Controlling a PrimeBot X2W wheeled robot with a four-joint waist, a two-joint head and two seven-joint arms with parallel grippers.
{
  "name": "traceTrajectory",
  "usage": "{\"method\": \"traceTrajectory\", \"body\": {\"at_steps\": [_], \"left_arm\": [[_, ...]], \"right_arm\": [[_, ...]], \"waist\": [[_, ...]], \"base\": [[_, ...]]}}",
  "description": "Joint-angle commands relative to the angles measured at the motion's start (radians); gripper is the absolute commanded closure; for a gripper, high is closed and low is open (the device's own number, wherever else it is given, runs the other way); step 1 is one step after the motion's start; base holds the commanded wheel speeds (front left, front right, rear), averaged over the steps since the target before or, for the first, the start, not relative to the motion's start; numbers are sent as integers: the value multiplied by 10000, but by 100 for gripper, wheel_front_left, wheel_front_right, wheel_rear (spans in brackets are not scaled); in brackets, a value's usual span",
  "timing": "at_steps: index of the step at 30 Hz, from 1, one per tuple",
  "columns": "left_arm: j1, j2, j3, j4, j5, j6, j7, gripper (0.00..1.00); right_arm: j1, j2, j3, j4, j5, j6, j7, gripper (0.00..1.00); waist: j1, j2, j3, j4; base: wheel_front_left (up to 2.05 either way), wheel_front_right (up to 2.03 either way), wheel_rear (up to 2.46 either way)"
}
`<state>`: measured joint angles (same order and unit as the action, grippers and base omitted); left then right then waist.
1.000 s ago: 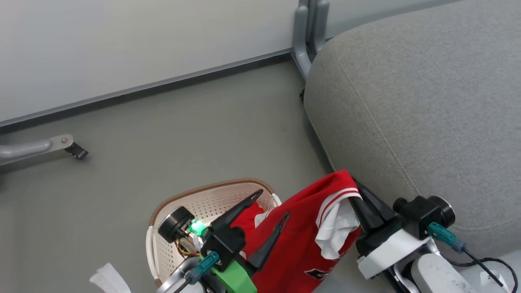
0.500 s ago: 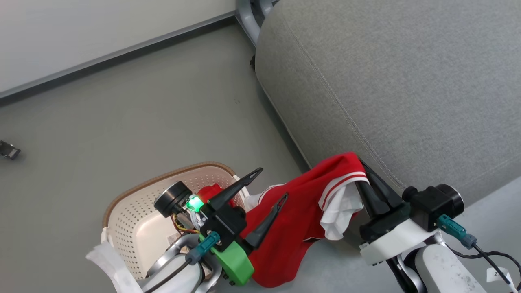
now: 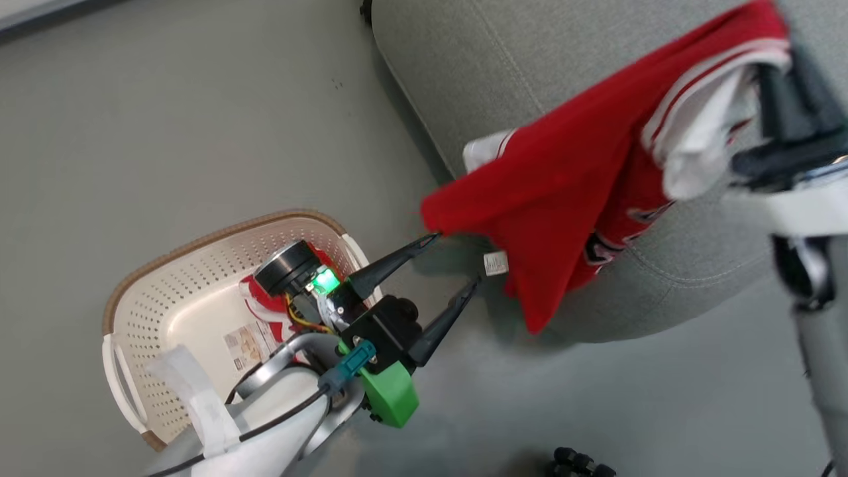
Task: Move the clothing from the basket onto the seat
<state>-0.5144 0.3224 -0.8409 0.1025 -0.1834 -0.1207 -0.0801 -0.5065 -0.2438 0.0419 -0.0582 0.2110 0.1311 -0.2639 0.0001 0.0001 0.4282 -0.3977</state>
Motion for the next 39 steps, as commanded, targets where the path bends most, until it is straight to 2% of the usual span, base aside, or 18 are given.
{"method": "traceTrajectory", "body": {"at_steps": [1,6,12,18,21,25,26,29,34,35,36,37,39], "left_arm": [[-357,99,-47,-56,47,-20,77,0],[-1051,156,-315,-168,95,-75,223,0],[-1663,212,-547,-271,194,-82,307,0],[-2171,106,-780,-376,242,-93,375,0],[-2333,50,-851,-288,191,-98,291,0],[-2453,-152,-927,-81,106,-98,104,0],[-2444,-281,-1017,68,103,-51,-32,0],[-2289,-237,-989,164,35,70,-117,0],[-2046,-159,-894,214,-58,279,-242,0],[-2010,-171,-850,199,-103,359,-291,0],[-1989,-175,-799,184,-125,431,-345,0],[-1937,-208,-740,178,-184,530,-391,0],[-1832,-291,-699,233,-266,666,-494,0]], "right_arm": [[-653,-332,-328,65,192,-7,-11,100],[-3343,-2193,-1285,911,746,-8,-8,100],[-6654,-4151,-1541,1972,992,-8,280,100],[-9030,-5186,-1566,2768,657,-8,498,100],[-9435,-5237,-1572,3440,487,-8,454,100],[-8479,-4984,-1654,4642,338,-8,238,100],[-7122,-4697,-2074,5267,423,-10,63,100],[-5374,-4101,-2567,5713,481,-8,-7,100],[-2767,-2643,-3767,5536,535,-10,-20,100],[-2279,-2259,-4023,5469,480,-8,-22,94],[-1932,-1964,-4218,5444,394,-8,-21,55],[-1610,-1665,-4588,5282,222,-8,-23,0],[-955,-1079,-4943,5079,-118,-10,-24,0]], "waist": [[-1,-1,1124,278],[-1,-1,2118,800],[-1,-1,3112,1337],[-1,-1,3744,1700],[-1,-1,3852,1814],[-1,-1,3839,2022],[-1,-1,3717,2261],[-1,-1,3608,2375],[-1,-1,3381,2492],[-1,-1,3317,2487],[-1,-1,3258,2465],[-1,-1,3182,2431],[-1,-1,2979,2394]], "base": [[0,0,0],[0,0,0],[0,0,0],[0,0,0],[0,0,0],[0,0,0],[0,0,0],[0,0,0],[0,0,0],[0,0,0],[0,0,0],[0,0,0],[0,0,0]]}}
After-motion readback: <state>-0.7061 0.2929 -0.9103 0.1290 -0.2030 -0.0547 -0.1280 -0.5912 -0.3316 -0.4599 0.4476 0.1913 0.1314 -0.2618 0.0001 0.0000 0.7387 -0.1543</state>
